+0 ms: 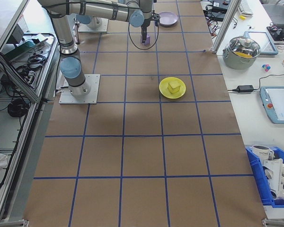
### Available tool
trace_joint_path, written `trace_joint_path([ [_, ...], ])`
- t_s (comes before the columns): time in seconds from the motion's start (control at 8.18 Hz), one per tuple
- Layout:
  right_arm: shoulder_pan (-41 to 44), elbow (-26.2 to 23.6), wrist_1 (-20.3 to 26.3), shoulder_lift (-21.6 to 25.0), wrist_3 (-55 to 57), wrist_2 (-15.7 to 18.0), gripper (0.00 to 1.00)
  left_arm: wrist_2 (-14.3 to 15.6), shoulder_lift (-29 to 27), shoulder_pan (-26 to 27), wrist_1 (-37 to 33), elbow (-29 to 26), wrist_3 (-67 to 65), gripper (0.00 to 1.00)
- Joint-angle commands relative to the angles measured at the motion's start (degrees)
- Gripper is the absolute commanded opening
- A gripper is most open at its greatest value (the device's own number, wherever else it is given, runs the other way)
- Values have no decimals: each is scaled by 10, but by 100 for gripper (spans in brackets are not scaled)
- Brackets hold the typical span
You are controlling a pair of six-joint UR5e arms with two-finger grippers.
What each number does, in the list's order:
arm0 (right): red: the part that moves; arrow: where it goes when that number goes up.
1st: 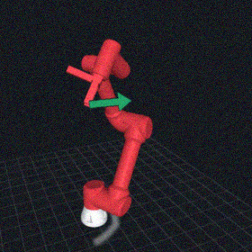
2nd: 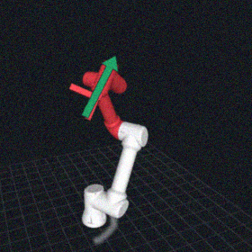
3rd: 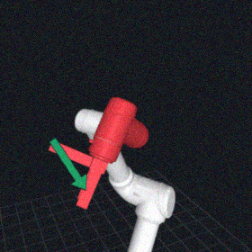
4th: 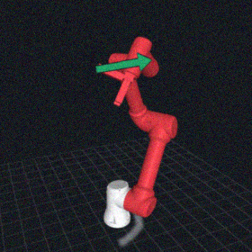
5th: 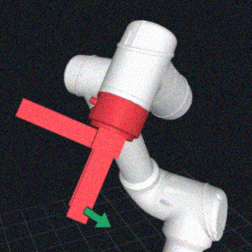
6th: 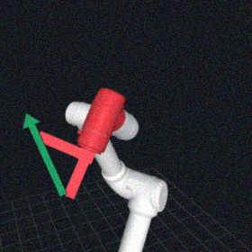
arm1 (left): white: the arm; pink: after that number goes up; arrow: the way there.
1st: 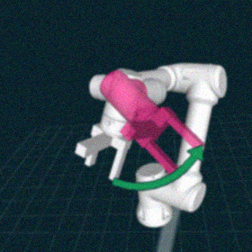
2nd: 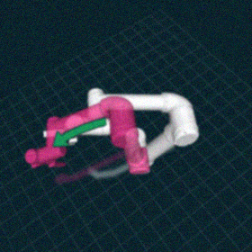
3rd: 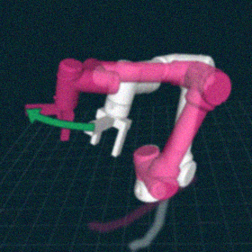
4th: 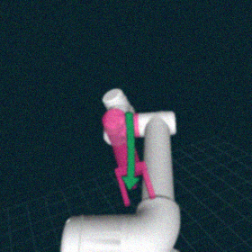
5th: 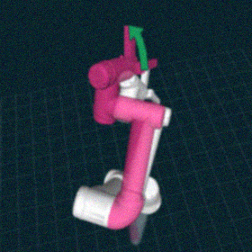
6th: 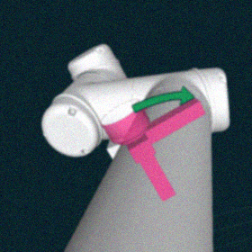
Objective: Sort blocks by color into plates
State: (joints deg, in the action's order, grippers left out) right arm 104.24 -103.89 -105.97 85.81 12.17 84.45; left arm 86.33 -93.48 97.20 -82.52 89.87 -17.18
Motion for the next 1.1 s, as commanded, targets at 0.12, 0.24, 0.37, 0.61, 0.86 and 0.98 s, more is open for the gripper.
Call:
trace_joint_path([
  [0.12,-126,58,124,67,-50,6,100,-8,-62,42,-20,9,-203,100],
  [0.24,-132,107,178,59,-49,5,100,-36,-82,54,-21,16,-275,100],
  [0.37,-132,121,208,53,-46,4,100,-41,-94,61,-23,27,-300,100],
  [0.61,-132,120,206,54,-46,4,100,-36,-113,61,-22,51,-265,100],
  [0.86,-131,120,207,57,-49,4,100,39,-136,61,-16,81,-222,99],
  [0.98,-131,120,209,56,-51,8,100,48,-145,61,0,93,-218,99],
])
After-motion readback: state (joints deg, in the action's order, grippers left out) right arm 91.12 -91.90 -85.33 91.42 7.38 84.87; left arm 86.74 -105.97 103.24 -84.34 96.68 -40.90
